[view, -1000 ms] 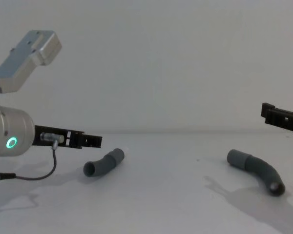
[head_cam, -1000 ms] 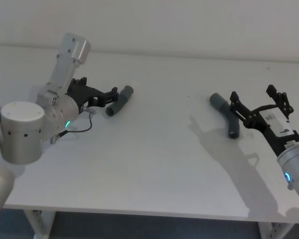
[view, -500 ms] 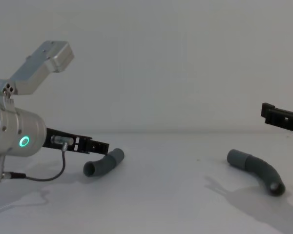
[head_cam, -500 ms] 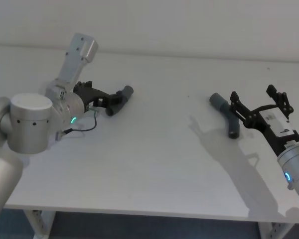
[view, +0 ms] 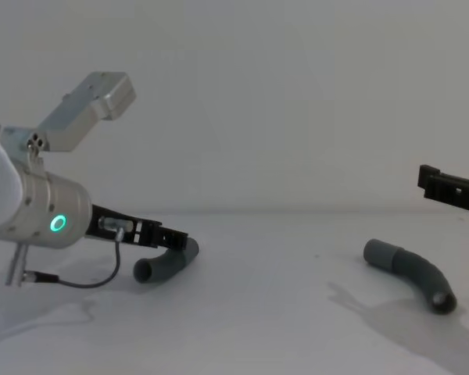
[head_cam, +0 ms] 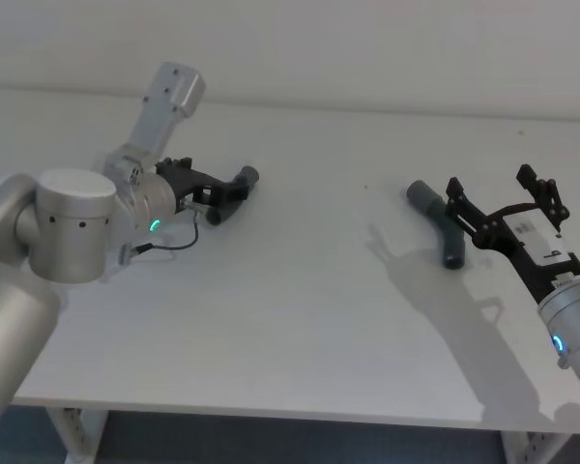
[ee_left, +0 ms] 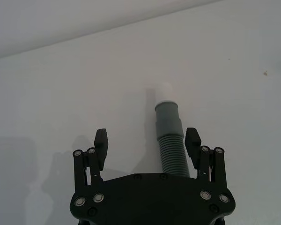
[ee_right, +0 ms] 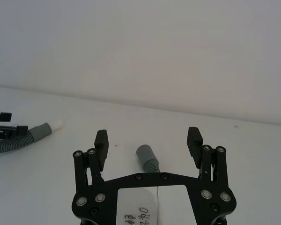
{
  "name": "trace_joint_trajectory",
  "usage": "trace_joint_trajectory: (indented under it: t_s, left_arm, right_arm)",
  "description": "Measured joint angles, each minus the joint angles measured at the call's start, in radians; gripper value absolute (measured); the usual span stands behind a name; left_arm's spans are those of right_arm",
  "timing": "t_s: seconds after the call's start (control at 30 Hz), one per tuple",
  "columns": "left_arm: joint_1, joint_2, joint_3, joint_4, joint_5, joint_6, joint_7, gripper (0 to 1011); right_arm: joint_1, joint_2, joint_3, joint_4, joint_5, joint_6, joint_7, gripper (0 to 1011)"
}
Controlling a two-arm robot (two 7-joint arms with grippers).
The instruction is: Use both hands to pick up one end of the pipe from the table, align the ends, and insert them.
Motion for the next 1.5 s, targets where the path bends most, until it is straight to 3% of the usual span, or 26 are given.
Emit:
trace_joint_trajectory:
  t_s: [0.67, 1.17, 1.5]
  left_arm:
    - [-0.094, -0.051, 0.035, 0.141, 0.022, 0.015, -0.046, 1000]
    - [-0.129, -0.075, 0.05, 0.187, 0.036, 0.044, -0.062, 1000]
    - [-0.136, -0.081, 0.061, 0.193, 0.041, 0.069, -0.08, 782]
  right_arm:
    - [0.0, 0.0, 0.0, 0.0, 0.0, 0.0, 0.0, 1002]
    - [0.0, 0.0, 0.0, 0.0, 0.0, 0.0, 0.0, 1002]
    - [0.0, 0.0, 0.0, 0.0, 0.0, 0.0, 0.0, 1001]
